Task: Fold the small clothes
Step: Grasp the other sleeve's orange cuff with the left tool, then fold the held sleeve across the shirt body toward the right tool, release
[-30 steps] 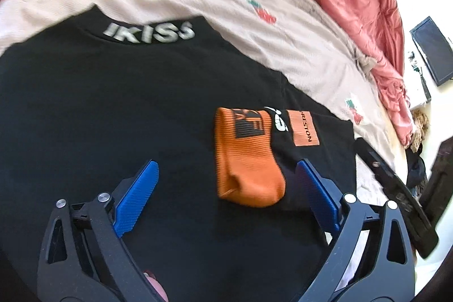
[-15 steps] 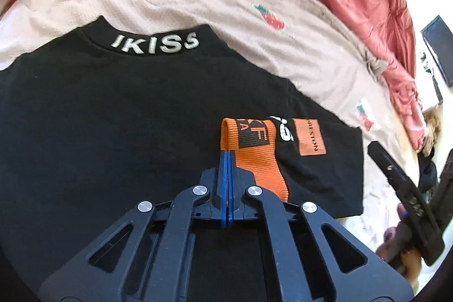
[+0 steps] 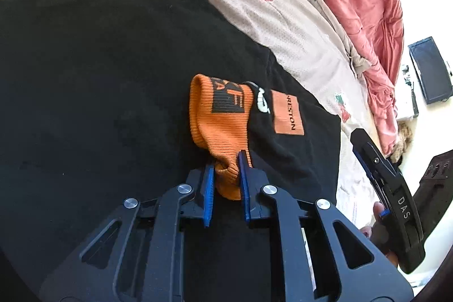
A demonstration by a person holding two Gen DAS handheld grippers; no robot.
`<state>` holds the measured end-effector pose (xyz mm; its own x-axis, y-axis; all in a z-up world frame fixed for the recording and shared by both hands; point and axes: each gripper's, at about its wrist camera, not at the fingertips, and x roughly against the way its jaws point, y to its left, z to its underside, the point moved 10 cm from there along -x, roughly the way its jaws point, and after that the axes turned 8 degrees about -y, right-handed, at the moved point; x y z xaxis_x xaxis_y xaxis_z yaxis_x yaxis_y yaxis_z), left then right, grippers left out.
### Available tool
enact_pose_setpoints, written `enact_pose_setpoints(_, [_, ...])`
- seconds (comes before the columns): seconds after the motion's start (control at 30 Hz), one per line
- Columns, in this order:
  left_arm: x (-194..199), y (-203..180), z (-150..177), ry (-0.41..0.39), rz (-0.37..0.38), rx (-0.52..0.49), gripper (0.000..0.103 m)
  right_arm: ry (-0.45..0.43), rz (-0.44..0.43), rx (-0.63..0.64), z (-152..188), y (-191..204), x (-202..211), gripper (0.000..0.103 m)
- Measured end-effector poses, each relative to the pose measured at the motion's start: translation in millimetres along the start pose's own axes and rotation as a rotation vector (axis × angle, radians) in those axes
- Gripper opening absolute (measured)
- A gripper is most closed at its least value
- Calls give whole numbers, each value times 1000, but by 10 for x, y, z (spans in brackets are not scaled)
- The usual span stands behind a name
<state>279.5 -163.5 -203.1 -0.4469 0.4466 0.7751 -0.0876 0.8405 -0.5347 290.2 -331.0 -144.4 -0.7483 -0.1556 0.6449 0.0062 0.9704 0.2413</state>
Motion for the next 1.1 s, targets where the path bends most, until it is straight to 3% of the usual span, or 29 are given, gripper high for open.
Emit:
enact_pose_setpoints(0.1, [126,-90,-107,-60,-7,-63,6,-3,-1,-9,-7,-13,4,68])
enact_pose_setpoints(0.27, [623,-20,-543,-220,-24,-78,6,-11,-16,8,-23,72,22,68])
enact_pose_setpoints(0.4, [1260,268,-925,-373,-91,-105,6,-13,-39,27,-18,190,30,68])
enact_pose_setpoints(0.53, [1684,725,-1080,-440,-173,-72,6,3,-57,60,42,336,-6,68])
enact_pose_setpoints(0.6, [1729,969,-1071,-435,-228,-68,6,13,-64,80,89,422,-30,68])
enact_pose_setpoints(0.77, [1603,1424,-894,-370,-265,-5,6,39,-87,141,218,668,-95,68])
enact_pose_setpoints(1.03, [1429,1807,-666,-319,-323,2,7,63,-166,272,403,1194,-229,68])
enact_pose_setpoints(1.1, [1351,1874,-649,-294,-338,-9,7,85,-149,324,495,1239,-323,68])
